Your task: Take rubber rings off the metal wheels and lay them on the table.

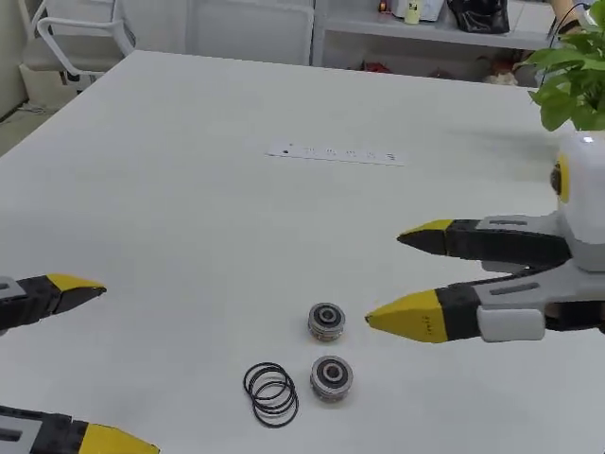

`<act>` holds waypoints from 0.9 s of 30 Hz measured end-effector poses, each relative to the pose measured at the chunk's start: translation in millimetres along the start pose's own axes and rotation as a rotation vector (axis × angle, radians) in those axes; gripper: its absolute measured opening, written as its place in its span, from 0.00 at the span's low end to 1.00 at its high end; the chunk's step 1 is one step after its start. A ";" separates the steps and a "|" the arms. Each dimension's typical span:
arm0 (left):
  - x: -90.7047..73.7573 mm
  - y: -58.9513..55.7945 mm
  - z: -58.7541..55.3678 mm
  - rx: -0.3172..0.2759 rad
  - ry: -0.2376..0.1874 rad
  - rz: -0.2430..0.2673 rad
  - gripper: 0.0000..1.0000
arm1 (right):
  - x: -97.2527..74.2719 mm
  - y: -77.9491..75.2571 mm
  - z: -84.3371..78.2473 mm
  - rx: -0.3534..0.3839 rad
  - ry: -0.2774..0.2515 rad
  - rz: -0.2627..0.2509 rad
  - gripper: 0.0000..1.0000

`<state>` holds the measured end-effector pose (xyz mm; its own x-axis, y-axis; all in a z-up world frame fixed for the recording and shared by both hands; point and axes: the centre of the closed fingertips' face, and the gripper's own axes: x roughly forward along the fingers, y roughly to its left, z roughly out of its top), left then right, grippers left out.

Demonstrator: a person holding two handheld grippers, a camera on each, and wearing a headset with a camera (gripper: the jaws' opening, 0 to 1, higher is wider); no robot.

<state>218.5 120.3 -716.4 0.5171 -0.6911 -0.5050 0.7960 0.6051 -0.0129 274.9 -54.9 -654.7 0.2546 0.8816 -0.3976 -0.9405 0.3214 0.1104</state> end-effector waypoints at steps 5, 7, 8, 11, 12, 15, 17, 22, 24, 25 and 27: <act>-0.6 -0.2 0.8 -0.002 -0.003 0.001 1.00 | -16.2 -5.2 -6.3 0.001 -0.023 -0.035 0.76; -0.8 -0.3 0.4 -0.001 -0.004 0.003 1.00 | -22.8 -8.7 -12.6 0.013 -0.026 -0.056 0.77; -1.0 -0.3 0.3 -0.002 -0.006 0.004 1.00 | -25.4 -9.4 -15.6 0.019 -0.027 -0.061 0.79; -1.9 0.8 -0.5 -0.005 -0.010 0.011 1.00 | -33.7 -11.8 -26.7 0.033 -0.035 -0.089 0.78; -2.3 1.8 -0.9 -0.009 -0.013 0.016 1.00 | -35.4 -12.2 -29.7 0.037 -0.037 -0.095 0.79; -3.1 2.4 -1.7 -0.029 -0.026 0.018 1.00 | -39.9 -12.0 -44.0 0.074 -0.037 -0.113 0.80; -3.7 1.9 -2.6 -0.037 -0.032 0.019 1.00 | -41.6 -10.7 -52.8 0.094 -0.036 -0.118 0.80; -5.5 2.6 -8.2 -0.056 -0.031 0.035 1.00 | -42.5 -7.9 -73.6 0.135 -0.021 -0.131 0.81; -5.9 2.6 -10.8 -0.061 -0.027 0.038 1.00 | -41.9 -6.8 -80.6 0.151 -0.015 -0.134 0.81; -6.1 2.9 -12.8 -0.066 -0.025 0.042 1.00 | -41.5 -6.2 -83.5 0.158 -0.012 -0.135 0.81; -6.1 2.8 -15.5 -0.074 -0.020 0.050 1.00 | -40.4 -4.8 -89.3 0.173 -0.009 -0.137 0.81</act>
<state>212.7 132.2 -726.7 0.5621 -0.6669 -0.4892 0.7442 0.6659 -0.0526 249.0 -122.9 -720.4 0.3803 0.8280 -0.4119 -0.8445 0.4926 0.2104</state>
